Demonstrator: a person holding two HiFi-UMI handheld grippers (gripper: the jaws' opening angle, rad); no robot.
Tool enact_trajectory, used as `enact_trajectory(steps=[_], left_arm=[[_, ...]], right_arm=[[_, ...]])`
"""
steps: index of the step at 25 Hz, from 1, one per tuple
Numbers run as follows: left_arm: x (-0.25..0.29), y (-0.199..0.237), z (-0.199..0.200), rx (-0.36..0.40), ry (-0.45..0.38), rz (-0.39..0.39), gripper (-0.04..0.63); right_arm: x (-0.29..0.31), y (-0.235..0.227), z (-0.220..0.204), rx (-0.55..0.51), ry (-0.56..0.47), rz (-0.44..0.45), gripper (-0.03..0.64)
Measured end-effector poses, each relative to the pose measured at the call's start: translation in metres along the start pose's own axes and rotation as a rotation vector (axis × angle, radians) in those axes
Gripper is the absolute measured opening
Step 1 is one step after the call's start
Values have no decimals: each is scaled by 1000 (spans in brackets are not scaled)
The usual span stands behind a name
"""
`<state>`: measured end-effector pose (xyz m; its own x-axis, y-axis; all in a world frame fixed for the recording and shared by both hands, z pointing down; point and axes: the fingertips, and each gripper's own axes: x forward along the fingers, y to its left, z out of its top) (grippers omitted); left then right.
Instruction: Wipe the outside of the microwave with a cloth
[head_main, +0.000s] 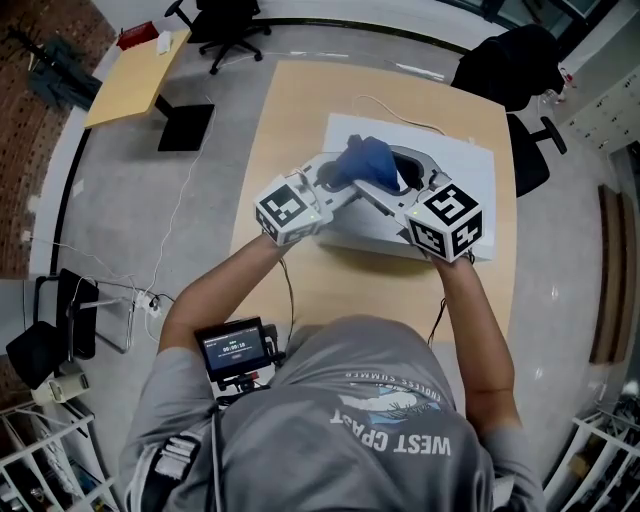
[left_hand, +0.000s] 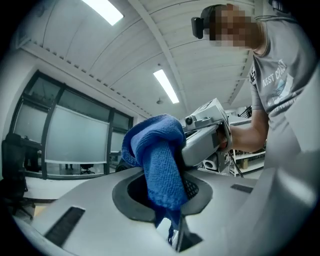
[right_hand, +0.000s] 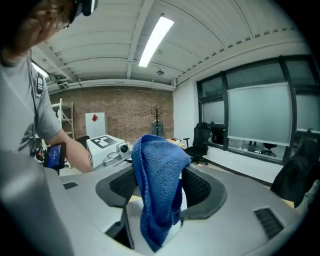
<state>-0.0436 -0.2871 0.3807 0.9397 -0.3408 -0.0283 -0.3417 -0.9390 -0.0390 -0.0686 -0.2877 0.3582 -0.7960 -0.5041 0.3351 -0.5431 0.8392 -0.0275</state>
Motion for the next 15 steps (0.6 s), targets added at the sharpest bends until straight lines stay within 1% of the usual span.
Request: enact_trajectory(steps=[2,5,8,10,12,15], left_arm=[[-4,6,0,-10,-4,12,71],[-12,23,-2,-4,0,47,69],[-25,51,-10,-12,10,97,67],[-36,73,-17,-14,19,139,67],[-48,89,-27,10,43,185,67],[-68,106,-48,79,112,251,67]], right_arm=[[-5,-6,3,-6,-31,-34,255],[-17,-18,7,16,-84,-74,255],[-22,-33,8,40,-113,-120,255],[-22,-43,4,57,-109,-144,254],[-27,-49,-4,78,-96,-166,253],[-41,-52,-22,121,-74,-204,253]])
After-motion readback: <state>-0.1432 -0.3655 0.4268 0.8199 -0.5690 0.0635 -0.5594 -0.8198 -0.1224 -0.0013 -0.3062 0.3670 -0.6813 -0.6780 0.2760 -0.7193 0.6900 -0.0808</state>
